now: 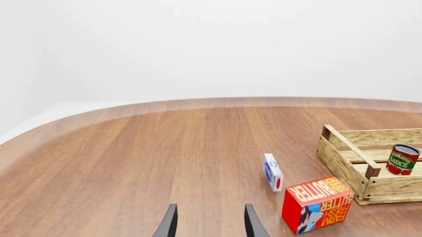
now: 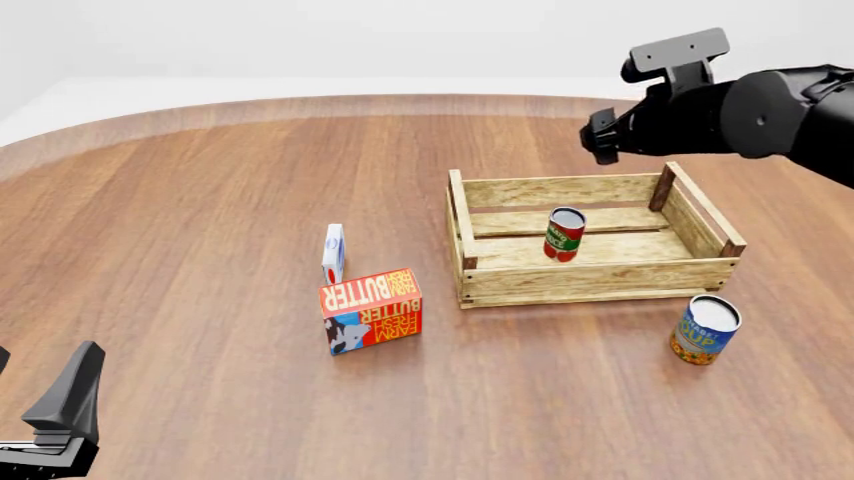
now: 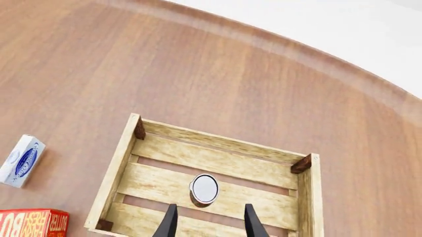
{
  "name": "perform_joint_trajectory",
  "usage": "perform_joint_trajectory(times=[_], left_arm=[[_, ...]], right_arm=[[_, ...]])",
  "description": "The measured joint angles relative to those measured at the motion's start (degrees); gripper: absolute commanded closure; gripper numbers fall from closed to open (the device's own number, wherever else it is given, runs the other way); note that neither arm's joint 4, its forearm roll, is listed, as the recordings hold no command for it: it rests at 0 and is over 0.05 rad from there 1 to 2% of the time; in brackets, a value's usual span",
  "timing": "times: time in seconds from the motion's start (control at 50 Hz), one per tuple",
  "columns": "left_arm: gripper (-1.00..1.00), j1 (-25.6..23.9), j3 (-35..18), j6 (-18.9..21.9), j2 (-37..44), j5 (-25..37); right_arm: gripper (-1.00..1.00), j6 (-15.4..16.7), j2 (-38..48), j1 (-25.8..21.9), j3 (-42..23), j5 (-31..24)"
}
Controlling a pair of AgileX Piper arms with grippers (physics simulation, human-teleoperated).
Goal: Pick up the tomato sauce, and put it in the wooden tray.
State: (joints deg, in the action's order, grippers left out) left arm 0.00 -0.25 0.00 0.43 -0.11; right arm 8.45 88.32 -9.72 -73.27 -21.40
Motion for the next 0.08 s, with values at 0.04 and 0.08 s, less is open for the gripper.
perform_joint_trajectory(times=[0.04, 0.08], left_arm=[[-1.0, 0.0, 0.0, 0.0, 0.0, 0.0], [-1.0, 0.0, 0.0, 0.0, 0.0, 0.0]], right_arm=[[-1.0, -0.24, -1.84, -0.03, 1.27, 0.12], [-1.0, -0.37, -4.15, 0.0, 2.92, 0.29]])
